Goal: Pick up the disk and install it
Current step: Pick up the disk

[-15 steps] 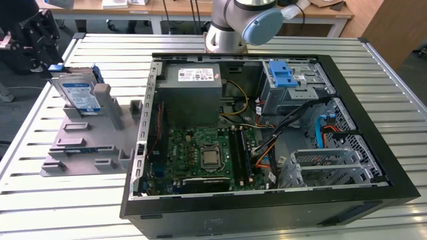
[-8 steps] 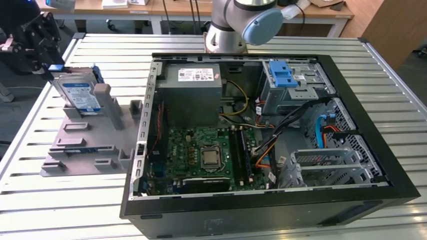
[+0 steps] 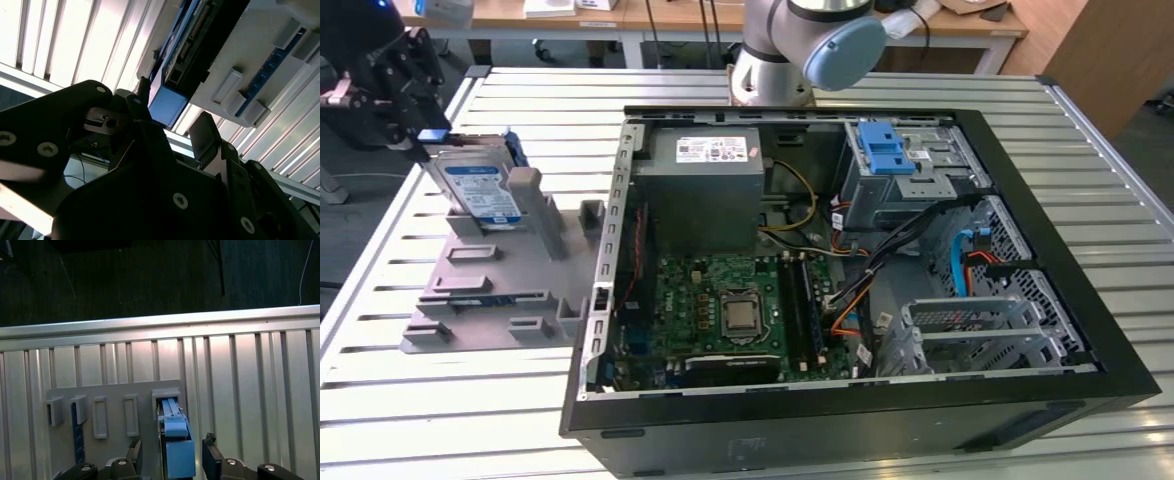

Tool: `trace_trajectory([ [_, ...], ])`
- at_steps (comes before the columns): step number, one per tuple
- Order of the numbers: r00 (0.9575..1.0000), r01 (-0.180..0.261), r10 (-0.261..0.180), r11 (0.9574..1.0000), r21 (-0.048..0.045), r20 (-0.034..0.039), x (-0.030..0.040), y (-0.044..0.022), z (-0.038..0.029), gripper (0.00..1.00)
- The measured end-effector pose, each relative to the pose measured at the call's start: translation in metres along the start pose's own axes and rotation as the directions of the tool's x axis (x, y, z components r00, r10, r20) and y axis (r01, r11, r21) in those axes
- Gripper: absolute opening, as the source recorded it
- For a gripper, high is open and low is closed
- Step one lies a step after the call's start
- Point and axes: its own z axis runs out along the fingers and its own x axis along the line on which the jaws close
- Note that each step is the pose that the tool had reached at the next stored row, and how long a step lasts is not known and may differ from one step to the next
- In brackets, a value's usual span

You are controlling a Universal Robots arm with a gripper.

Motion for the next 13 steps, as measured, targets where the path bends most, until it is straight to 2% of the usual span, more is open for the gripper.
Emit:
trace_trajectory([
  [13,1.0000,0.001,-0.001,1.0000,-0.0016,-0.0003,-0.0006,0.0001,0.0120,0.59],
])
